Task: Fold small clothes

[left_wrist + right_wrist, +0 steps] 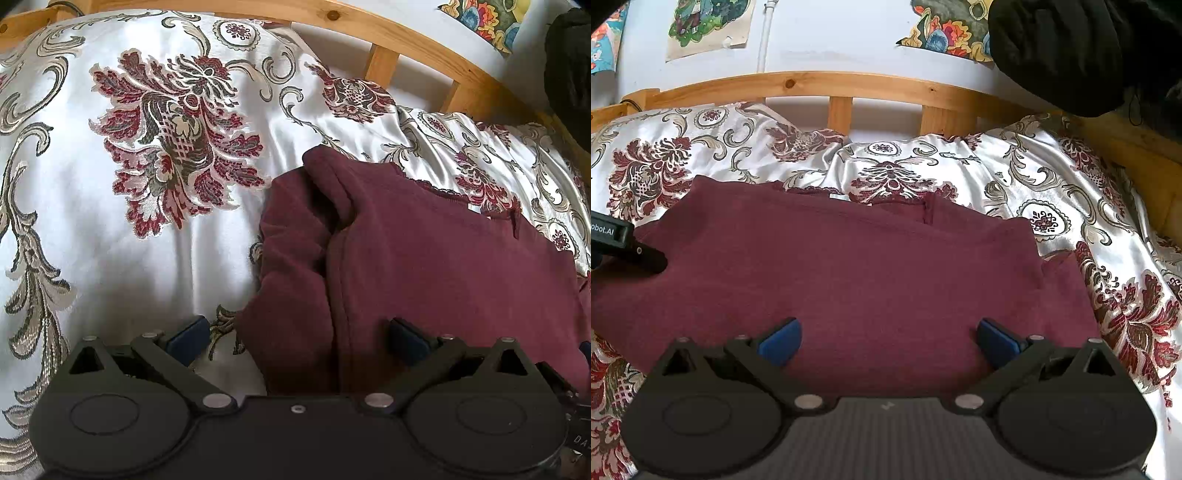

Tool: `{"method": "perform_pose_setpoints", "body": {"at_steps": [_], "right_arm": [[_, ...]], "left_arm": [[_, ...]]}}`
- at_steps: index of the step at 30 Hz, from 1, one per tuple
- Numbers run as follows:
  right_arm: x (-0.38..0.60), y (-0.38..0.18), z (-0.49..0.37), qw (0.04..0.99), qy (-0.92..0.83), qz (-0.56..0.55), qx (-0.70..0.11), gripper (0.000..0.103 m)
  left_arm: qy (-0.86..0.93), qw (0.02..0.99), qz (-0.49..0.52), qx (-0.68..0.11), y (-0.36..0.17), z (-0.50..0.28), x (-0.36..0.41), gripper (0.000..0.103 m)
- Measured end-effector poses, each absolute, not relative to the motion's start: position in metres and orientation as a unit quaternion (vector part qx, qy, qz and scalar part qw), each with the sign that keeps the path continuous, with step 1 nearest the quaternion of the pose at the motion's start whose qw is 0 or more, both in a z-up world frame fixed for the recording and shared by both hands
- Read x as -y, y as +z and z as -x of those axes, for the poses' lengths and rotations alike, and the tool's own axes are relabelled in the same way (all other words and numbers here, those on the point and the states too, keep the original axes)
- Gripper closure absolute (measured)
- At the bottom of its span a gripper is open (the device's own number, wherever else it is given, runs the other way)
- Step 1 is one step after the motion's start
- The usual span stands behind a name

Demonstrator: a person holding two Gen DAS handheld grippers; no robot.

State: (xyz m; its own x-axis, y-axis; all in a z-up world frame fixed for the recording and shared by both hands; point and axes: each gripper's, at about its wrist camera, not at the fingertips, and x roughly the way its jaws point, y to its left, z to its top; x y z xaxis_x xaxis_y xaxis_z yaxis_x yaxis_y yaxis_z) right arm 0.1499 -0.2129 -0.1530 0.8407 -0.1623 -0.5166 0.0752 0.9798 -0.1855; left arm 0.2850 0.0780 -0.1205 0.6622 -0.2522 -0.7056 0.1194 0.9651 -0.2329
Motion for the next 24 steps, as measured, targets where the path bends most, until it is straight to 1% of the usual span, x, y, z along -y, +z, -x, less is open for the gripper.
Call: {"method": "perform_pose_setpoints", "body": {"at_steps": [24], "right_arm": [[0.2143,-0.1533,-0.1517,0.955,-0.062,0.072,-0.282,0.0]], "left_arm": [[-0.106,0.908,0.078,-0.398,-0.1218,-0.2854,-0.0777,0.001]]}}
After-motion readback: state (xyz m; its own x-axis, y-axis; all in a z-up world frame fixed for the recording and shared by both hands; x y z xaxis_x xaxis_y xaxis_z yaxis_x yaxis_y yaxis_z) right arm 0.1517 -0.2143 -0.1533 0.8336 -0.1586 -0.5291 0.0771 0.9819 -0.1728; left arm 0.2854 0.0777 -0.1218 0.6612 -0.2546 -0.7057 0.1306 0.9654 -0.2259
